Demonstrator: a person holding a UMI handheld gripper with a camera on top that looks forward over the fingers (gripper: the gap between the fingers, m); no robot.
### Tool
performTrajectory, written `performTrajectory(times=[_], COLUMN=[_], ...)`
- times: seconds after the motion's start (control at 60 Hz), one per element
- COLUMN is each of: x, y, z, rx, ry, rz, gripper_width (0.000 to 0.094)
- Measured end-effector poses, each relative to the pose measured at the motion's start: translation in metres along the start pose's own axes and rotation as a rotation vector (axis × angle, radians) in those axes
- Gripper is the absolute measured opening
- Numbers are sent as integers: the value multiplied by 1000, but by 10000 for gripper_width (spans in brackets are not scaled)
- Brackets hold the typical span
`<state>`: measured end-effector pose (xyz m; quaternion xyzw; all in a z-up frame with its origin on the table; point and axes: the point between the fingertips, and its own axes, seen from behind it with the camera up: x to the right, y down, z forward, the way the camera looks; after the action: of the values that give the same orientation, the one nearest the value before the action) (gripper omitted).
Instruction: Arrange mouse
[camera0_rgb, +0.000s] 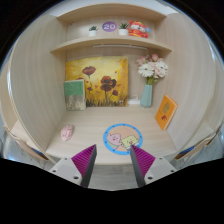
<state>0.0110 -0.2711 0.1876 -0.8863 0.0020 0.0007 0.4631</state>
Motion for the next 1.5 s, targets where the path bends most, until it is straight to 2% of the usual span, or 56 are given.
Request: performTrajectory(times=[0.217,0.383,0.667,0.85,1.0,1.067,1.117,1.317,1.417,1.5], x=[-108,-178,-260,-283,-288,-287,-284,-283,-278,-267], y=[88,119,81,62,45,42,41,43,37,-2], z=[69,127,218,261,285,295,299,300,299,288], rx=[-132,-215,-196,-215,-198,-196,-202,-225,-275,-229], ry=[-110,-157,-213,-202,-171,-150,-133,-143,-153,-170], rz=[-27,-53,-27,-41,-58,-81,-106,-103,-146,-155], gripper_width=[658,663,658,664,652,616,553,381,373,374])
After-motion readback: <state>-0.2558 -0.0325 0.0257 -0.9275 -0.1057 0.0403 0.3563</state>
